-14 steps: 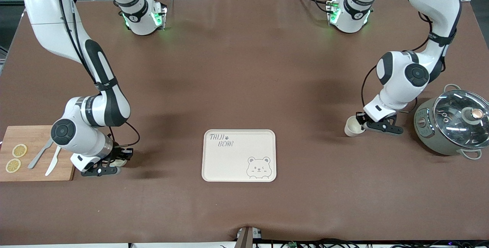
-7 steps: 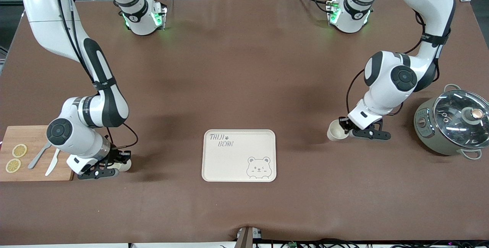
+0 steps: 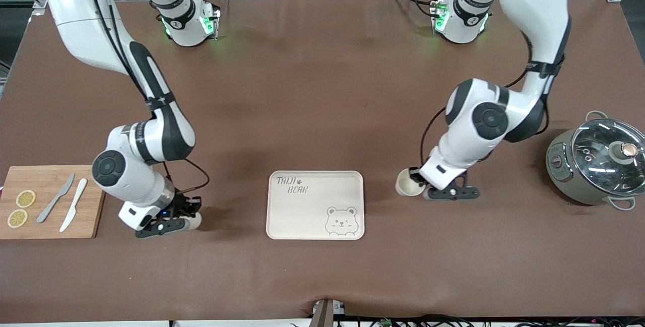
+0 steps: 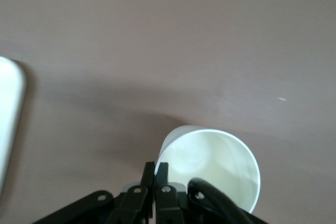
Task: Place white IKEA cup upright on tray with both arms
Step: 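Carry the cup in the right gripper to the tray while the left gripper follows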
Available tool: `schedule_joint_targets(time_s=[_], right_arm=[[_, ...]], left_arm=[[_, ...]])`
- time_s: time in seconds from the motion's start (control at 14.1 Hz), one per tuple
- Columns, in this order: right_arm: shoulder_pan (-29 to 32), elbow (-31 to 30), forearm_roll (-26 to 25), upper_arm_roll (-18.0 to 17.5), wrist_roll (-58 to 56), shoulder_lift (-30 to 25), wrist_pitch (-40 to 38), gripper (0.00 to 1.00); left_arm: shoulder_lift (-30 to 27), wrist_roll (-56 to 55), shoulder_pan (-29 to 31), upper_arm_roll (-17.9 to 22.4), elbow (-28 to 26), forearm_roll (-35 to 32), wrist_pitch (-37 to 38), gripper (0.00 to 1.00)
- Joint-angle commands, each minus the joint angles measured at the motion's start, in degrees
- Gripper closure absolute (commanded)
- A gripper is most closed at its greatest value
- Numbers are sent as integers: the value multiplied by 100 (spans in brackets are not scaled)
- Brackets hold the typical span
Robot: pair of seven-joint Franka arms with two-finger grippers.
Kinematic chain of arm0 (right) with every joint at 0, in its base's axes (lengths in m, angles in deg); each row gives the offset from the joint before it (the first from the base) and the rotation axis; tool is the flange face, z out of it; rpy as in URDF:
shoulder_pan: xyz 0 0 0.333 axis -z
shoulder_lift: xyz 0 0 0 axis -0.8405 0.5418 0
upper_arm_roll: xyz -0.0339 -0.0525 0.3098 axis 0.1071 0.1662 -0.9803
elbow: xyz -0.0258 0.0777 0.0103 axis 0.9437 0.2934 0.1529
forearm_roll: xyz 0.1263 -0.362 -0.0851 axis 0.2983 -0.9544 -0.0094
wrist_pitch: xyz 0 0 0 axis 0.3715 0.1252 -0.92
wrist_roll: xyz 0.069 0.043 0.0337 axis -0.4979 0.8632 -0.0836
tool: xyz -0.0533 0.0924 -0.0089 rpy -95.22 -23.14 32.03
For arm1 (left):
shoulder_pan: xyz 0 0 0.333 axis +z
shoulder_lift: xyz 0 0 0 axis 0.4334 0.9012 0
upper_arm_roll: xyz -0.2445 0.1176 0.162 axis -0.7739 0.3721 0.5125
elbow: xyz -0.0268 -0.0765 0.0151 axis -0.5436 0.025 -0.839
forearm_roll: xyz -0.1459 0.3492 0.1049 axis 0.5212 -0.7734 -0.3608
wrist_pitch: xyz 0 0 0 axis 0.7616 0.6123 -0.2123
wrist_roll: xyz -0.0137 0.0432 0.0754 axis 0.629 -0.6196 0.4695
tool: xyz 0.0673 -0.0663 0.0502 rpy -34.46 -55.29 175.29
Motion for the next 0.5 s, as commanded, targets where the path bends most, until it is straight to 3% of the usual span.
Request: schedule_joint_targets(time_s=[0.0,0.21,0.43], right_arm=[[-23,85,76,-212,-6,-72,-56,100],[-260,313,250,-221,90,-20,-213,100],[-497,822,401,-204,353,147,-881,100]], left_arm=[[583,-667,-439,83,858,-32,219,100],[1146,-1195,-782,171,1684,-40,395,100],[1437,-1424,-1422,784,2089,-14,386,100]])
